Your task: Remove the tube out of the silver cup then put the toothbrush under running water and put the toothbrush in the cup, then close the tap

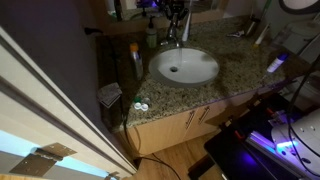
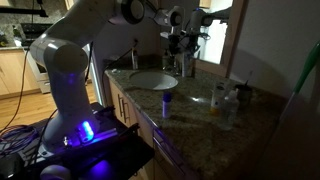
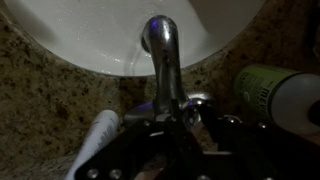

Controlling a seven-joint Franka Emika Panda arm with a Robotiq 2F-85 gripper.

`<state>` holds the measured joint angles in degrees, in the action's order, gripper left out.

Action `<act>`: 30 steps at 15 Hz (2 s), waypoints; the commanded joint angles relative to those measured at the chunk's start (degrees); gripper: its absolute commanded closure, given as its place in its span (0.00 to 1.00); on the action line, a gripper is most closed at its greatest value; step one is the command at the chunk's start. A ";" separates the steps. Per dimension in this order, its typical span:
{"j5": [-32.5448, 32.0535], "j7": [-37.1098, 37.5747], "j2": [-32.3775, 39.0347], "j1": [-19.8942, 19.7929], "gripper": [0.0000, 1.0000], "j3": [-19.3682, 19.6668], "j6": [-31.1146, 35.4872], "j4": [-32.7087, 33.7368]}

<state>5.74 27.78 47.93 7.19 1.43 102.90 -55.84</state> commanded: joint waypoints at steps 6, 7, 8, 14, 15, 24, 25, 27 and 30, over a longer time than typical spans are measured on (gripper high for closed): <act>-0.59 -0.67 -1.52 0.42 0.93 -0.03 -4.49 -2.47; -0.64 -0.76 -1.55 0.48 0.93 -0.03 -5.05 -2.79; -0.98 -0.62 -1.54 0.68 0.93 0.18 -5.48 -3.23; -1.27 -0.33 -1.23 1.38 0.93 0.18 -7.59 -6.94; -1.46 -0.02 -1.30 1.35 0.93 0.37 -7.41 -7.29; -1.70 1.07 -3.45 1.48 0.31 0.80 -9.55 -11.66; -1.89 1.25 -3.35 1.57 0.25 0.88 -10.60 -12.37; -2.32 1.79 -3.83 1.65 0.12 1.02 -11.51 -14.22; -0.71 -0.04 -7.94 0.94 0.00 -0.04 -9.07 -18.47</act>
<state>4.38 29.05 46.39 8.39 1.77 91.84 -67.17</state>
